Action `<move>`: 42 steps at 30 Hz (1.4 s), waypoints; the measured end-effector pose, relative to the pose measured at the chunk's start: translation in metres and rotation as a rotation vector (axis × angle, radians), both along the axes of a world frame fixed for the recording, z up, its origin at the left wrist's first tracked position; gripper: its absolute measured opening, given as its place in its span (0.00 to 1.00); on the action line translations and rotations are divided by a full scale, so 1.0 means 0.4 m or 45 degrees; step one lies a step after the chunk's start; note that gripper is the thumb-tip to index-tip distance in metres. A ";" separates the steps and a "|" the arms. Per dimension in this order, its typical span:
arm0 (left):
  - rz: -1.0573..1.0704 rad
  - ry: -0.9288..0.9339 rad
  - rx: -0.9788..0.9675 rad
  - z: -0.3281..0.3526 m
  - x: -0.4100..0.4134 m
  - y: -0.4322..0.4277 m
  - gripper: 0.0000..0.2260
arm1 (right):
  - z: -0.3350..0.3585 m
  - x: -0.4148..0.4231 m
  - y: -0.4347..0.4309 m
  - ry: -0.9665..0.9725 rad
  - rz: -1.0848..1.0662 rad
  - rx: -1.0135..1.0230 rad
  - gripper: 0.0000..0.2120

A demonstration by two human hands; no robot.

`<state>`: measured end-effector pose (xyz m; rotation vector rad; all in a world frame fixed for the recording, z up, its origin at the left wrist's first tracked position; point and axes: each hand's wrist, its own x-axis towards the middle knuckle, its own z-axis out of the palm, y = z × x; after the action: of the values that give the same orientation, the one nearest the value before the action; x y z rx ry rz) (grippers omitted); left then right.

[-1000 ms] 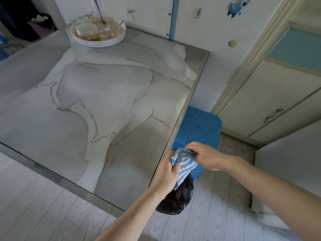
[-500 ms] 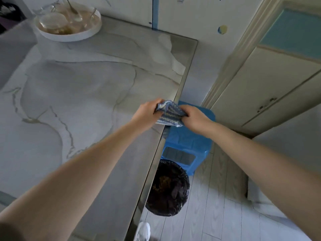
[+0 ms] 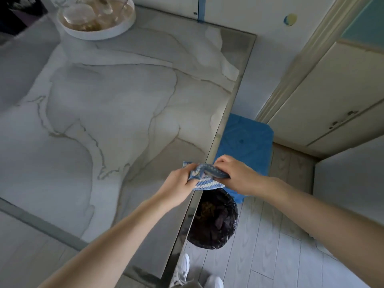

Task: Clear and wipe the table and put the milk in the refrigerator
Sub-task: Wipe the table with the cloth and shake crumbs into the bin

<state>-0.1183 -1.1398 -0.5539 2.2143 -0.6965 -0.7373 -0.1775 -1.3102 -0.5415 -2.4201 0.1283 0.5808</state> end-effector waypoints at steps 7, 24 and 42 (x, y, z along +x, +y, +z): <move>0.116 0.071 -0.056 -0.005 -0.165 -0.023 0.08 | -0.006 -0.122 -0.027 0.101 0.112 -0.084 0.11; 0.376 -0.396 0.356 0.005 -0.250 0.144 0.18 | 0.029 -0.164 -0.084 0.031 -0.426 0.023 0.12; 0.650 -0.216 0.040 0.232 -0.080 0.235 0.05 | 0.015 0.026 0.102 -0.076 -0.220 -0.071 0.19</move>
<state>-0.1503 -1.0459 -0.4610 2.3592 -0.1745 -0.3066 -0.1673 -1.2694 -0.5357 -2.4464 0.3283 0.4313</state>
